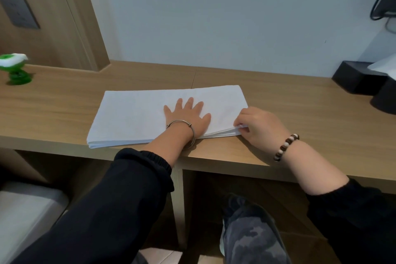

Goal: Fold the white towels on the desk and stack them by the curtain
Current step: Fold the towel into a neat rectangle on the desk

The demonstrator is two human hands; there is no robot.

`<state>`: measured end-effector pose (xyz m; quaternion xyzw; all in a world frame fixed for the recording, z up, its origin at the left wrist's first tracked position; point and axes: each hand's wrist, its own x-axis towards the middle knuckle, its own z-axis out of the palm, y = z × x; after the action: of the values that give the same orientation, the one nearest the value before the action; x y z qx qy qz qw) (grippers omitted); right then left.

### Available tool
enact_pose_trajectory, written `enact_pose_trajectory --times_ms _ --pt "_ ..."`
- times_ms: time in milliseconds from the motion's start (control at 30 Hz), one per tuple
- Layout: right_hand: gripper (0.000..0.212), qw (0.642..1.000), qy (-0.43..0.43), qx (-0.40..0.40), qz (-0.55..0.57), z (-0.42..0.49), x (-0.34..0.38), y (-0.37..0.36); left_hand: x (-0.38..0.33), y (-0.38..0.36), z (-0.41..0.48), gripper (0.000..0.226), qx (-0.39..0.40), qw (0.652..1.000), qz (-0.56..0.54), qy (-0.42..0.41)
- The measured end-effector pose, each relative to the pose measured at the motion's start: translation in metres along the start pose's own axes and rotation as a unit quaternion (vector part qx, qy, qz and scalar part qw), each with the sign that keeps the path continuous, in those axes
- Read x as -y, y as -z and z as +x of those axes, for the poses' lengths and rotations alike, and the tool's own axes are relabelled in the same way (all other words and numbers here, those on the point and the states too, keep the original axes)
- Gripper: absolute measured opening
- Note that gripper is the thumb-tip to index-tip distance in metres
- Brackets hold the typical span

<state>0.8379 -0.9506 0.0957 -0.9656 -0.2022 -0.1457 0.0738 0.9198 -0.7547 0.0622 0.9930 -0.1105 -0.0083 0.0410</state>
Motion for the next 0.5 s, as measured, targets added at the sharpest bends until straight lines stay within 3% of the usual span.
enact_pose_trajectory --times_ms 333,500 --pt "0.011 0.995 0.035 -0.088 -0.01 -0.003 0.001 0.009 -0.002 0.002 -0.001 0.06 0.008 1.0 0.004 0.007" --pt "0.015 0.996 0.054 -0.067 -0.013 -0.008 0.005 -0.003 0.0 0.001 0.001 0.06 0.013 1.0 0.005 0.005"
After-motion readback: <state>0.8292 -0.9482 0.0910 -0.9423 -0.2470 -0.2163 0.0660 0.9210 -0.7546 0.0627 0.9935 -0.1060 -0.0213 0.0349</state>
